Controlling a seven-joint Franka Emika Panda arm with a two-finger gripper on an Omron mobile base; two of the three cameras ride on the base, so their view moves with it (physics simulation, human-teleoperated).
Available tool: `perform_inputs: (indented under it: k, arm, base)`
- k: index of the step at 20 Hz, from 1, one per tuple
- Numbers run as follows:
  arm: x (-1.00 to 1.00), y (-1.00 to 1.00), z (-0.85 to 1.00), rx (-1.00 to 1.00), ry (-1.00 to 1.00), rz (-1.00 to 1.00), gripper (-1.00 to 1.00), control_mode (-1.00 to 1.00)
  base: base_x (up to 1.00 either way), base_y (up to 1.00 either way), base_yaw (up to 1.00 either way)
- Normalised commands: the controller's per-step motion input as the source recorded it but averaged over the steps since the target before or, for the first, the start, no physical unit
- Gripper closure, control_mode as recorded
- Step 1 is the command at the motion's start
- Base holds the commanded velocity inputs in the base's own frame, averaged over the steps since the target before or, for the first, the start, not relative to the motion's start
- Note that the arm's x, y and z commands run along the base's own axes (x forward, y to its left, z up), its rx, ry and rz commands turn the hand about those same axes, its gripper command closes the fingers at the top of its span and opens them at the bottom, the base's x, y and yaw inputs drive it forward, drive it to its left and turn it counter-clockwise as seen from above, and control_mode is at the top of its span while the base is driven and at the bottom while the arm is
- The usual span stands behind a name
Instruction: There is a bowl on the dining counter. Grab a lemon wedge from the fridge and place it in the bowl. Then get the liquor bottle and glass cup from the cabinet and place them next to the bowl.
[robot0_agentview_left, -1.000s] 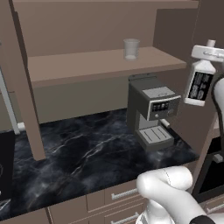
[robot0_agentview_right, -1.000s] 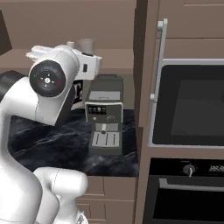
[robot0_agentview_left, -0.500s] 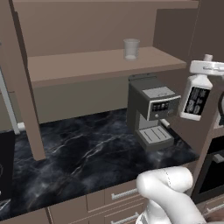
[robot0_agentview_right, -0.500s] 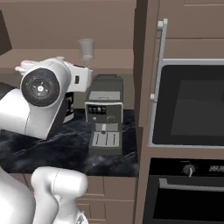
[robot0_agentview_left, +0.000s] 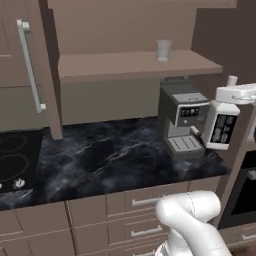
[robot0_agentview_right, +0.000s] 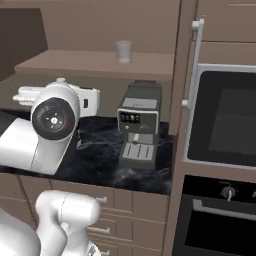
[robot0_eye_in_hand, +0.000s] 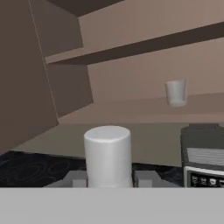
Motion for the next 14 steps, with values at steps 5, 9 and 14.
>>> perform_inputs:
  k: [5,9,14]
  arm:
    - [0.0,0.0,0.0,0.0,0.0,0.0,1.0,1.0]
    - [0.0,0.0,0.0,0.0,0.0,0.0,1.0,1.0]
    - [0.0,0.0,0.0,0.0,0.0,0.0,1.0,1.0]
  base:
    - [-0.74,-0.12,0.42]
    - [-0.85,-0.08,0.42]
    - [-0.88,-0.06,0.4]
